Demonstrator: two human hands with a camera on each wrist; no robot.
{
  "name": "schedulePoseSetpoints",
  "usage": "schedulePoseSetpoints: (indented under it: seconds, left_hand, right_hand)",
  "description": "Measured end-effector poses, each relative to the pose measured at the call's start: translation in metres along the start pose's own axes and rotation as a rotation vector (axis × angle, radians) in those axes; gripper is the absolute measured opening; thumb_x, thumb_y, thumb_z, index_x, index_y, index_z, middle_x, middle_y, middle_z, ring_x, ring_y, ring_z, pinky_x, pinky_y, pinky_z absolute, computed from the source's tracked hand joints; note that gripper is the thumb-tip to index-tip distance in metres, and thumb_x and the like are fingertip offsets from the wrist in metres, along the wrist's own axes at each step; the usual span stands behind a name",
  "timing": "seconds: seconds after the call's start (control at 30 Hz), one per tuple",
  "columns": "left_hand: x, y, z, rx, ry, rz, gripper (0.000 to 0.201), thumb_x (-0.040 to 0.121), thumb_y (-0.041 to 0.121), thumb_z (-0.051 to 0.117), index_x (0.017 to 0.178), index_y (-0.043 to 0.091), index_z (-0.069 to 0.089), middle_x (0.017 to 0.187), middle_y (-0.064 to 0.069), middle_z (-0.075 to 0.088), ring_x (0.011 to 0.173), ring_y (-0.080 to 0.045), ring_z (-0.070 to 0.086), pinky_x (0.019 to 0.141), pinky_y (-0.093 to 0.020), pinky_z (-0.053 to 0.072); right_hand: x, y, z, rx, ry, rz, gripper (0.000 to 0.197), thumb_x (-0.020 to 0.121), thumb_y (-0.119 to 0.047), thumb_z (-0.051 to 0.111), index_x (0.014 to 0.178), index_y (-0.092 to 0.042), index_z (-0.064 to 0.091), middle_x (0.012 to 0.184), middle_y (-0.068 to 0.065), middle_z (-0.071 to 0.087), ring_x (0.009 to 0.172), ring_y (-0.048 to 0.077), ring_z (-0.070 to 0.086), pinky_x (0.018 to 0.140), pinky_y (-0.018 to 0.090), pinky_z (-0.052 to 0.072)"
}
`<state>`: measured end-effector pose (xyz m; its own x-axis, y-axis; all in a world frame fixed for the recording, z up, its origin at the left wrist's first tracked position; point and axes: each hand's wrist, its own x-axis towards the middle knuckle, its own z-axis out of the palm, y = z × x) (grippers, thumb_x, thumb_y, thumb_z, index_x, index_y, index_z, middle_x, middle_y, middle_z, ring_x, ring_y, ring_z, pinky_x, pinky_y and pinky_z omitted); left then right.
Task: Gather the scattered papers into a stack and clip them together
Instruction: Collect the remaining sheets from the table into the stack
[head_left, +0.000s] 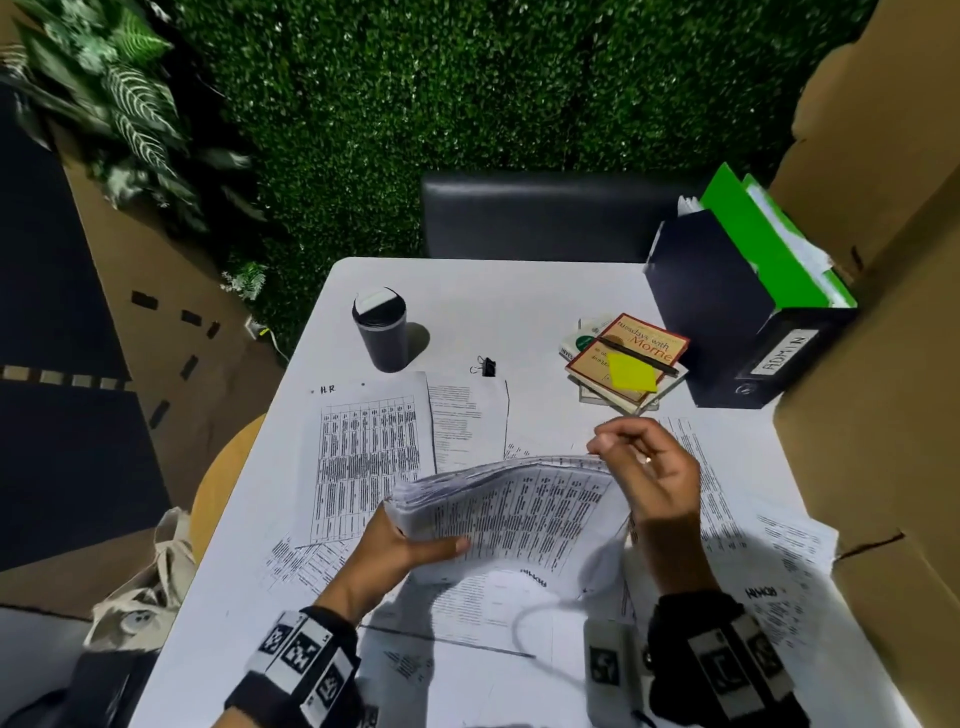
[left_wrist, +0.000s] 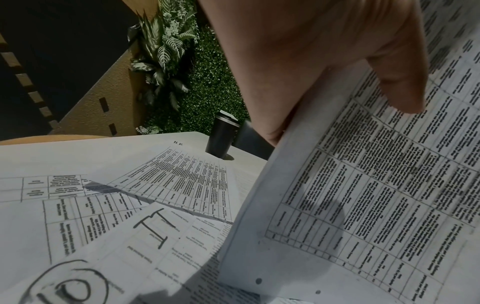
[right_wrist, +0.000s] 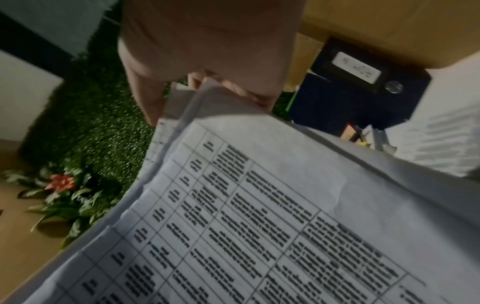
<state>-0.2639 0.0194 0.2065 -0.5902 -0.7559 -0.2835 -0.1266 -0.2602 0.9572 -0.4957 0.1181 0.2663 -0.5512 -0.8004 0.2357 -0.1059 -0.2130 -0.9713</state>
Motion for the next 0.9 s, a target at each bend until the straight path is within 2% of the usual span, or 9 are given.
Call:
schedulePoseSetpoints:
  seconds: [0.13,0.27,0.37,0.47,0.53,0.63,0.7,0.8,0.9]
  left_hand:
    - [-0.001,-0.003,-0.002,0.007,0.000,-0.006,0.060,0.052,0.023,0.090,0.106,0.017,0.066,0.105,0.002,0.076,0.100,-0.015,0.071,0.083,-0.021,0.055]
    - [0.005,-0.014,-0.006,0.036,0.019,-0.025,0.061,0.054,0.026,0.092,0.107,0.009,0.067,0.106,-0.011,0.075,0.100,-0.025,0.070,0.088,-0.035,0.056]
    - [0.007,-0.015,-0.003,0.047,-0.001,-0.061,0.063,0.050,0.036,0.090,0.105,0.014,0.068,0.101,0.002,0.077,0.096,-0.012,0.072,0.090,-0.028,0.054]
    - [0.010,-0.012,0.006,0.066,-0.012,-0.070,0.046,0.067,0.032,0.080,0.109,0.021,0.064,0.101,0.003,0.074,0.092,0.004,0.068,0.093,-0.028,0.053]
    - [0.015,-0.012,0.011,0.035,0.022,-0.040,0.063,0.060,0.056,0.080,0.112,0.027,0.060,0.107,0.004,0.069,0.093,0.005,0.068,0.091,-0.029,0.054]
    - [0.019,-0.005,0.017,0.008,0.086,-0.020,0.059,0.064,0.066,0.071,0.109,0.031,0.055,0.107,0.006,0.067,0.091,0.003,0.067,0.086,-0.023,0.053]
    - [0.020,-0.003,0.017,-0.005,0.099,-0.020,0.043,0.073,0.054,0.066,0.107,0.031,0.055,0.102,0.008,0.069,0.094,0.002,0.065,0.090,-0.028,0.052]
    - [0.020,-0.006,0.013,0.015,0.054,-0.044,0.070,0.058,0.065,0.076,0.113,0.028,0.056,0.101,0.006,0.075,0.099,-0.004,0.068,0.075,-0.020,0.055]
    - [0.019,-0.008,0.010,0.021,0.035,-0.066,0.057,0.068,0.032,0.080,0.119,0.033,0.054,0.108,0.012,0.073,0.101,0.002,0.066,0.084,-0.022,0.053]
  right_hand:
    - [0.000,0.006,0.001,-0.128,0.012,-0.011,0.008,0.087,-0.003,0.059,0.086,-0.007,0.066,0.083,0.005,0.069,0.084,0.017,0.063,0.080,0.024,0.051]
    - [-0.002,0.016,-0.007,-0.087,0.154,0.046,0.016,0.094,-0.009,0.050,0.091,-0.015,0.065,0.085,-0.002,0.070,0.087,0.017,0.064,0.085,0.026,0.049]
    - [-0.008,0.019,-0.010,-0.056,0.182,0.100,0.023,0.084,-0.039,0.051,0.093,-0.022,0.063,0.085,-0.007,0.069,0.079,0.016,0.060,0.079,0.023,0.047]
    - [-0.017,0.035,-0.008,-0.082,0.154,0.263,0.066,0.054,-0.068,0.059,0.098,-0.020,0.057,0.078,0.013,0.060,0.066,0.016,0.049,0.064,0.024,0.041]
    - [-0.020,0.041,-0.002,-0.009,0.182,0.446,0.096,0.033,-0.063,0.074,0.109,-0.009,0.048,0.091,0.010,0.053,0.084,0.020,0.049,0.073,0.029,0.040]
    - [-0.016,0.036,0.000,0.008,0.210,0.503,0.087,0.059,-0.031,0.082,0.130,-0.008,0.038,0.102,-0.002,0.047,0.098,0.018,0.045,0.087,0.027,0.037]
    - [-0.013,0.023,-0.003,-0.015,0.224,0.507,0.064,0.066,-0.023,0.081,0.114,-0.024,0.039,0.096,-0.008,0.049,0.095,0.015,0.050,0.089,0.026,0.037]
    - [-0.010,0.039,-0.016,-0.072,0.072,0.535,0.049,0.064,-0.030,0.085,0.093,-0.023,0.045,0.082,0.002,0.066,0.078,0.016,0.064,0.078,0.029,0.045]
    - [-0.013,0.075,-0.033,-0.247,-0.082,0.640,0.080,0.037,-0.059,0.086,0.081,-0.001,0.054,0.074,0.013,0.062,0.065,0.023,0.059,0.072,0.040,0.055]
